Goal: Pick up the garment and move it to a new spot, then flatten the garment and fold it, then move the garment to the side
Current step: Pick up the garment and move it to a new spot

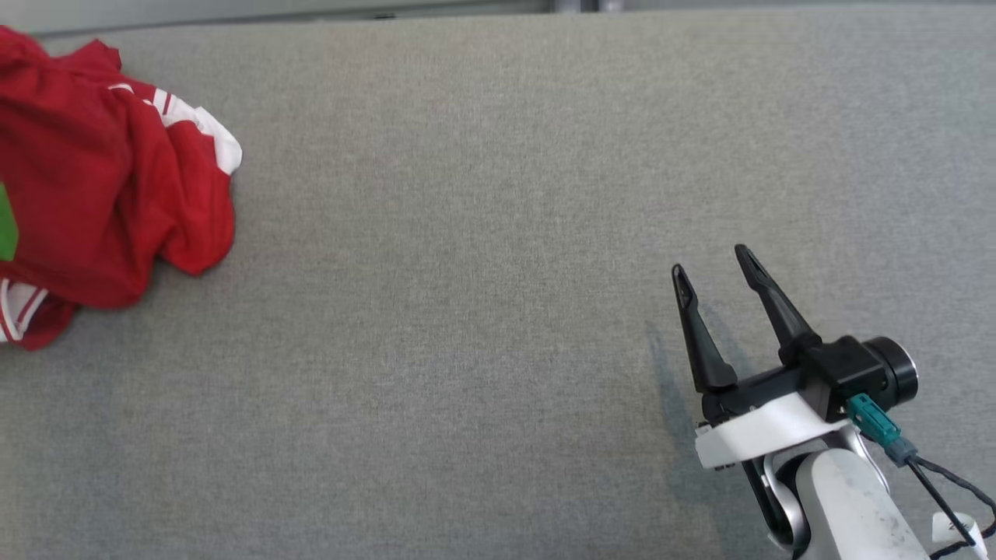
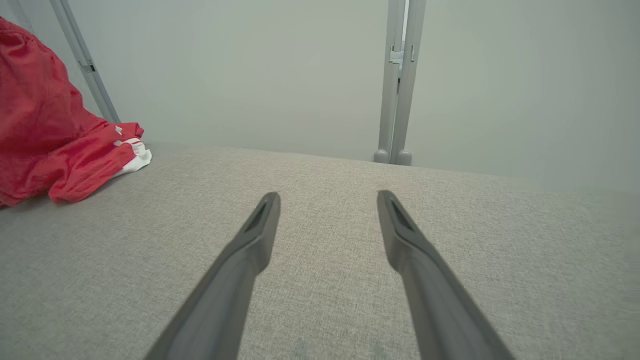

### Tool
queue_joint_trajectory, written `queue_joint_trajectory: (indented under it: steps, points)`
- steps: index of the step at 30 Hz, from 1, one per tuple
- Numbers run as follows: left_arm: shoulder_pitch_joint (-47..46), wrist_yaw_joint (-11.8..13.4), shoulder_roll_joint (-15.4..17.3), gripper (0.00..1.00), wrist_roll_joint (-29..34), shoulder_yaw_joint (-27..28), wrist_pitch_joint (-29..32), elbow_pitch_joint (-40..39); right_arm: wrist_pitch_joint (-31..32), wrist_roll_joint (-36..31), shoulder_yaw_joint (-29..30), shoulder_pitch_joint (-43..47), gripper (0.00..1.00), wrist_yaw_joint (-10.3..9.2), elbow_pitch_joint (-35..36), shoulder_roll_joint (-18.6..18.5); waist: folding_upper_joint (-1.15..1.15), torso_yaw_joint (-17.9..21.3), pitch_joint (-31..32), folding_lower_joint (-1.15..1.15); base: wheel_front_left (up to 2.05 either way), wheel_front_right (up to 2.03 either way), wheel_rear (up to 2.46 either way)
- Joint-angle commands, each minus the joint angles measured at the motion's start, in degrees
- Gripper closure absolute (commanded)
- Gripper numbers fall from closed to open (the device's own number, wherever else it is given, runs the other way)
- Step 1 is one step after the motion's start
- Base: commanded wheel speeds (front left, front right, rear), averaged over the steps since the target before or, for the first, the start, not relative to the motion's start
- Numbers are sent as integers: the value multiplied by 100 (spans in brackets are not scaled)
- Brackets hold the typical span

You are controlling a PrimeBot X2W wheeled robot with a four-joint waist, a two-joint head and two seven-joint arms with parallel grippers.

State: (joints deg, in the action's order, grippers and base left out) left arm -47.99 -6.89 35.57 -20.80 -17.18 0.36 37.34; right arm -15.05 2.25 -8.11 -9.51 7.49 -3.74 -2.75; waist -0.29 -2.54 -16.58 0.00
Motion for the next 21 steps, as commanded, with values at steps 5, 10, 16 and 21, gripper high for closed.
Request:
queue_joint_trajectory:
  steps: [5,10,16,21]
  points:
    - [-207,-48,145,100,34,-331,252,-331,-21,181,99,234,0,0,-46,-24,29,255,725,0,0,0,0]
    - [-279,-58,106,100,-36,-707,493,-727,-21,291,235,407,0,0,-47,-24,29,486,1007,0,0,0,0]
    - [9,-60,-348,100,-289,-1138,601,-1125,-20,314,313,584,0,0,-55,-23,29,783,1188,0,0,0,0]
    - [575,-22,-1124,100,-483,-1547,416,-1139,-20,266,310,679,0,0,-47,-23,29,1116,1247,0,0,0,0]
